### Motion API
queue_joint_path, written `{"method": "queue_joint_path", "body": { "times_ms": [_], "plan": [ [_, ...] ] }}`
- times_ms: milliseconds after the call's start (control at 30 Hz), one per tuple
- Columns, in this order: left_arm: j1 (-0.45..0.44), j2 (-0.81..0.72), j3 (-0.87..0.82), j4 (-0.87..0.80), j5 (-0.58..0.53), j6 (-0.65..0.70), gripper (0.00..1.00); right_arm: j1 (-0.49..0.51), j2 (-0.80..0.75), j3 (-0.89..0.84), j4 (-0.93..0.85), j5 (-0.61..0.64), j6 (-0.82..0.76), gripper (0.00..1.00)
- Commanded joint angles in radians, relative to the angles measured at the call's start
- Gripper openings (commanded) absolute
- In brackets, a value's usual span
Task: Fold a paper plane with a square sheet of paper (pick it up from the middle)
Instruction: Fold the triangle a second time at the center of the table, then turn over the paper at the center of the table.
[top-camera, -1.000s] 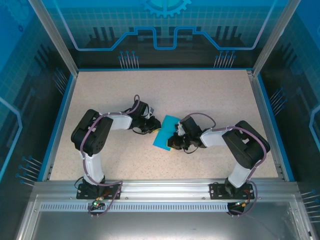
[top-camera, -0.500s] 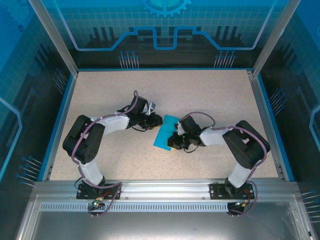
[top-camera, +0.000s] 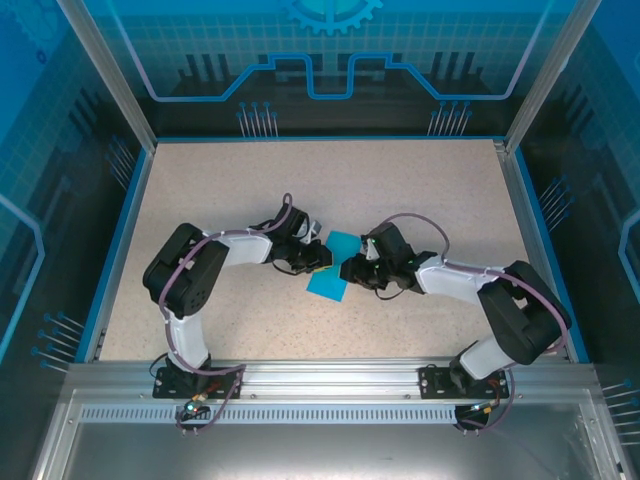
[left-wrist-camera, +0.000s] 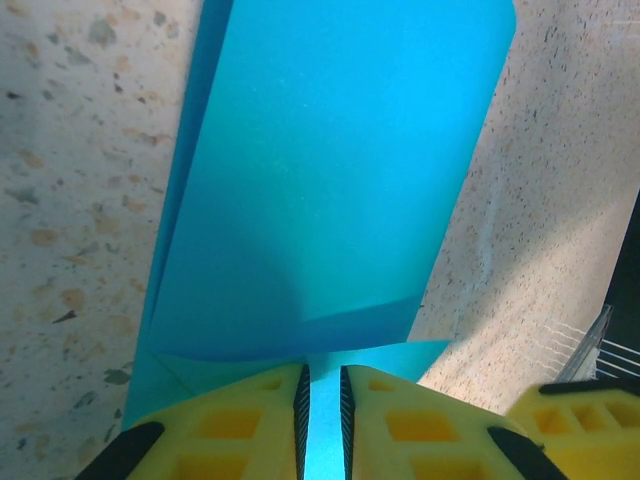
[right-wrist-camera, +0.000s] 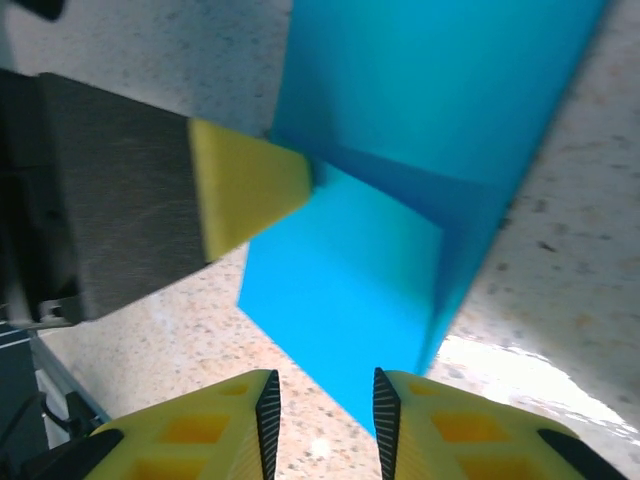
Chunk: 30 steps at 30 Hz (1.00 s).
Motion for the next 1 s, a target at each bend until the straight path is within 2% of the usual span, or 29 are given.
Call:
{"method": "queue_joint_path", "body": {
  "times_ms": [0,400,600,967],
  "plan": [
    [0.006,0.013,0.027,-0.019,0.007,0.032,0.2,-0.012,0.03,-0.007,-0.009,0.003,0.014,0.34],
    [0.005,0.02,0.029,-0.019,0.009,0.033,0.21,-0.014,0.13,0.023,0.032,-0.012,0.043,0.36],
    [0.006,0.033,0.032,-0.021,0.013,0.034,0.21,-0.014,0.15,0.01,0.107,-0.046,0.07,0.3],
    [0.006,0.029,0.029,-0.021,0.012,0.034,0.21,-0.015,0.168,0.017,0.15,-0.049,0.103,0.31]
  ]
}}
